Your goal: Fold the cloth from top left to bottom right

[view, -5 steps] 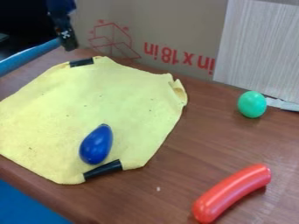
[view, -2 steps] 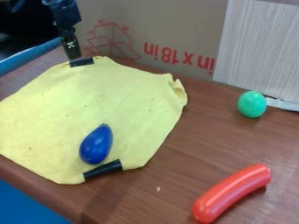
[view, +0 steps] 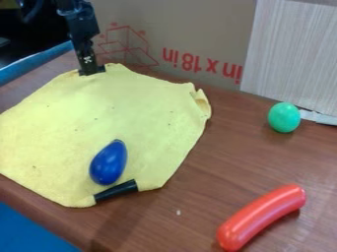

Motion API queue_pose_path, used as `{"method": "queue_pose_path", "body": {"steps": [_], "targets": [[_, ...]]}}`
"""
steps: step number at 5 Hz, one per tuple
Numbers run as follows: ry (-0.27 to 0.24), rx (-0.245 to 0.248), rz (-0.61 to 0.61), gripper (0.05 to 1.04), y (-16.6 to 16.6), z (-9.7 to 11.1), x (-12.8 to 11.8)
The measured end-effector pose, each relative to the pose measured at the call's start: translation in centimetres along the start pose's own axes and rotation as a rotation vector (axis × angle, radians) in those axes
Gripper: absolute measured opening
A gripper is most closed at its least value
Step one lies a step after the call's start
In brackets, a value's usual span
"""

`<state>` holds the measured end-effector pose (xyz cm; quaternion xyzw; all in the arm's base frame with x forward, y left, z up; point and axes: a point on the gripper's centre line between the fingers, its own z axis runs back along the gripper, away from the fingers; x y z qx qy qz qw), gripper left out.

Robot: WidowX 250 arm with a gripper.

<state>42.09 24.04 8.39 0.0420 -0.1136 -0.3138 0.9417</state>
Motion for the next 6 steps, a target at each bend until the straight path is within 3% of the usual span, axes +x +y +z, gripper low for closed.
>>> {"method": "queue_pose_path", "body": {"steps": [1,3,4,5,6], "targets": [[0.012,-0.013,0.003,0.955,-0.5,-1.3,0.7],[0.019,-0.037,0.048,0.392,-0.3,-1.8,1.0],[0.014,-0.049,0.042,0.182,-0.6,-1.8,1.0],[-0.017,-0.100,0.033,0.088,-2.0,-1.5,1.2],[-0.063,-0.181,-0.018,0.082,-5.3,0.7,1.3]]}}
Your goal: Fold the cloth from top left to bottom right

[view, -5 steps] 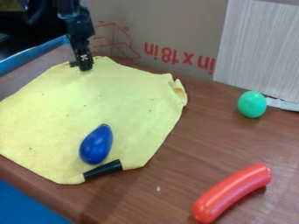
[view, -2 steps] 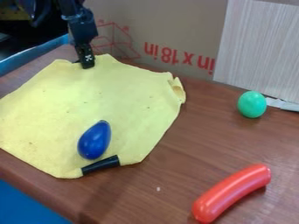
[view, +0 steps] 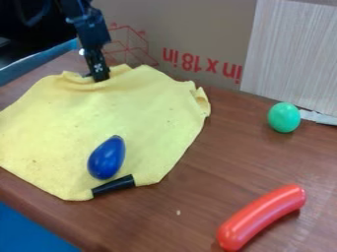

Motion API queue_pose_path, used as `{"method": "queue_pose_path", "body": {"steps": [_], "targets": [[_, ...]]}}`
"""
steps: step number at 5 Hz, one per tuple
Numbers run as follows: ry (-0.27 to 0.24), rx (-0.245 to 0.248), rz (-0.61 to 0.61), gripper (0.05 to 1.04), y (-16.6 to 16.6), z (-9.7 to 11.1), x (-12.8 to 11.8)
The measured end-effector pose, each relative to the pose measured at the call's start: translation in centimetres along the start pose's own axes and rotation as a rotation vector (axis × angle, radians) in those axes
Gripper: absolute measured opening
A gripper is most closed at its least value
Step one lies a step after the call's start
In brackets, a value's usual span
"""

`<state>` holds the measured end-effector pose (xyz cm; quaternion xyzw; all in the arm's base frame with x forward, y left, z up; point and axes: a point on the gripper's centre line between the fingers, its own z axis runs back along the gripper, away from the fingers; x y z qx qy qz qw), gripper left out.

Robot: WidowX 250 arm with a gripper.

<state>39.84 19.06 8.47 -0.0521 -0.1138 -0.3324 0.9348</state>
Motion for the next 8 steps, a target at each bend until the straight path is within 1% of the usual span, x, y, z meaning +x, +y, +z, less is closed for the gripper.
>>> {"method": "queue_pose_path", "body": {"steps": [1,2,3,4,5,6,7,8], "targets": [[-0.018,-0.034,-0.064,0.082,-3.3,1.1,-0.1],[-0.005,-0.073,-0.159,0.082,-7.1,0.3,0.0],[0.026,-0.040,-0.259,0.082,-10.9,-0.5,0.0],[0.032,0.012,-0.336,0.082,-13.8,-0.8,-0.4],[0.013,0.001,-0.391,0.082,-16.5,-0.3,-0.8],[-0.015,-0.018,-0.419,0.082,-18.5,1.0,-0.9],[-0.037,-0.025,-0.435,0.082,-19.5,2.1,-0.7],[-0.042,-0.036,-0.444,0.082,-20.3,2.5,-0.9]]}}
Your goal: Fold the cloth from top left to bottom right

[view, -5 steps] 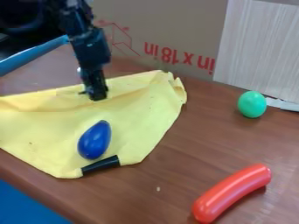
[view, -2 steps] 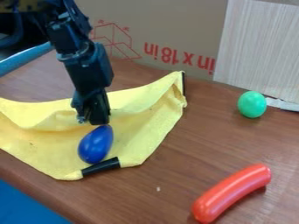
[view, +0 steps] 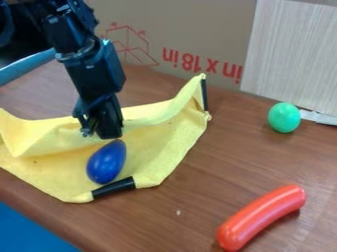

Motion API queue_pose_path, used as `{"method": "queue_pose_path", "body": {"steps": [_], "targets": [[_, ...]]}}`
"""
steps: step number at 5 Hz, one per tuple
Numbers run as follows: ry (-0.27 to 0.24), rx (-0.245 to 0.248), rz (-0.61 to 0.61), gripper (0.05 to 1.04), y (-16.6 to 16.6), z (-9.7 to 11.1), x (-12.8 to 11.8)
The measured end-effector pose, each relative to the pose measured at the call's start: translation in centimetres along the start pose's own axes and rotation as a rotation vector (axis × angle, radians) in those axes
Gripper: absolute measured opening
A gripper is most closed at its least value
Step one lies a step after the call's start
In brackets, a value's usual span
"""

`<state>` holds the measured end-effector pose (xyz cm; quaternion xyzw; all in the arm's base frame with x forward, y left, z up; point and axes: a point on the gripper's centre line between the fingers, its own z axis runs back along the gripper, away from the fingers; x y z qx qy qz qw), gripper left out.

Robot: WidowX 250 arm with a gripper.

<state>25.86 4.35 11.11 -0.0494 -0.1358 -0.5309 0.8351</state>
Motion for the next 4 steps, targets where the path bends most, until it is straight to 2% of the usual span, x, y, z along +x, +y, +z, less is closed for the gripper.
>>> {"method": "queue_pose_path", "body": {"steps": [2,4], "targets": [[0.023,-0.014,-0.004,0.081,-1.3,-1.0,0.2],[0.000,-0.015,-0.008,0.081,-3.1,-0.4,0.8]]}}
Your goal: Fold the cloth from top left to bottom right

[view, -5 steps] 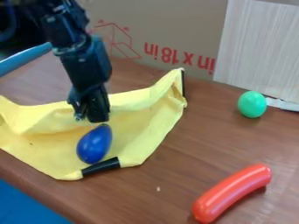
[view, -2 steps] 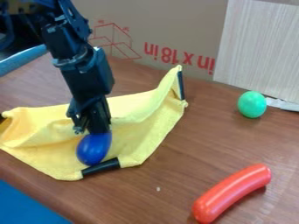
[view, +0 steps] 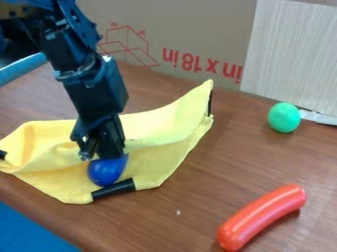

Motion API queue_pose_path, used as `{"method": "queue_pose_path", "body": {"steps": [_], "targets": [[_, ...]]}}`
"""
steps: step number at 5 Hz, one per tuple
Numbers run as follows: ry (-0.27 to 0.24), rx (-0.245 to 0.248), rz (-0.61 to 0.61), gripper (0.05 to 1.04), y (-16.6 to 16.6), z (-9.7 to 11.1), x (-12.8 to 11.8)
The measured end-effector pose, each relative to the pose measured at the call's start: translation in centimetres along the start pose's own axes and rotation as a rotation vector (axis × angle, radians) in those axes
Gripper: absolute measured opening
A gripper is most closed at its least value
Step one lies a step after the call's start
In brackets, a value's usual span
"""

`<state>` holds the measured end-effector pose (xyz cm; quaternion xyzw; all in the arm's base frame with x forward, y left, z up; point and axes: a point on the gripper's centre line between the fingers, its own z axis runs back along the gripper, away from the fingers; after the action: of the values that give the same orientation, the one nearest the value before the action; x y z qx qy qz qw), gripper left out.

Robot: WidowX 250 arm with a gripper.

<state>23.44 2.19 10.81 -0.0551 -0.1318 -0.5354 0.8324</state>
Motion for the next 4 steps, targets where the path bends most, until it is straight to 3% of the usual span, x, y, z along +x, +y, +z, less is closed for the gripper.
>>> {"method": "queue_pose_path", "body": {"steps": [2,3,4], "targets": [[-0.004,-0.007,-0.012,0.101,-1.3,0.3,0.4],[-0.001,-0.019,-0.022,0.274,-1.6,0.4,0.3],[-0.009,-0.028,-0.017,0.561,-1.7,0.5,0.3]]}}
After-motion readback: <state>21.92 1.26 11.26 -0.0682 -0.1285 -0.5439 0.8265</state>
